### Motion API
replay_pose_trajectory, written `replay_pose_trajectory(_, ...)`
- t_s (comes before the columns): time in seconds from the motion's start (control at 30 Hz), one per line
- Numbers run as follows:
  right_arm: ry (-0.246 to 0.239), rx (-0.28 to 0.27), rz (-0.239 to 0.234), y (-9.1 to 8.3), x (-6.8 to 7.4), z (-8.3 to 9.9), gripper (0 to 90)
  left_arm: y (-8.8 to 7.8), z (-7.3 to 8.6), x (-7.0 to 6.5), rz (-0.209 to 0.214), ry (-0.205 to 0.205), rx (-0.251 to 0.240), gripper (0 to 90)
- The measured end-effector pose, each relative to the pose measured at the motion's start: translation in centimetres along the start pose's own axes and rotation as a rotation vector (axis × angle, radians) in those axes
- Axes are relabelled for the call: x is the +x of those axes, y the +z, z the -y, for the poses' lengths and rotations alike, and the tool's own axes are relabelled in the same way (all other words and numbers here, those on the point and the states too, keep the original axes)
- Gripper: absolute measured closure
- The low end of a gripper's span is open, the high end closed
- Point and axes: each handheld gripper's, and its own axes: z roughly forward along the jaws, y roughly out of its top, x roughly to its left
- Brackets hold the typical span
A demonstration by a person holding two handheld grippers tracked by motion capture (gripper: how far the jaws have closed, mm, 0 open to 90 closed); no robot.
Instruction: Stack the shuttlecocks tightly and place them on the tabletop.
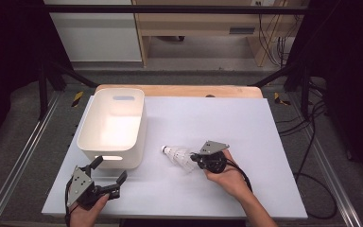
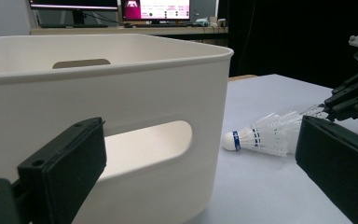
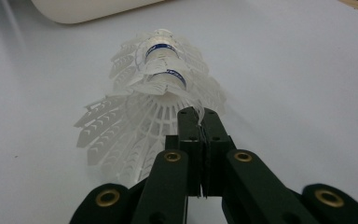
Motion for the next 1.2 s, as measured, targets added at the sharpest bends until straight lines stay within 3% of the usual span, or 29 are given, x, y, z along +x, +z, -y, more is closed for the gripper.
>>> replay_pose_trajectory(0.6,-0.018,0.040,0.009,1.1,0.1,-0.7,88.1,0.0,0.0,0.0,0.001,-0.002,0.000,1.8)
replay_pose_trajectory(0.83,-0.006,0.069,0.035,1.1,0.1,-0.7,72.7,0.0,0.0,0.0,0.000,-0.004,-0.002,1.8)
replay_pose_trajectory(1.2,0.027,0.092,0.044,0.5,0.0,-0.6,56.2,0.0,0.0,0.0,0.000,-0.003,-0.001,1.8)
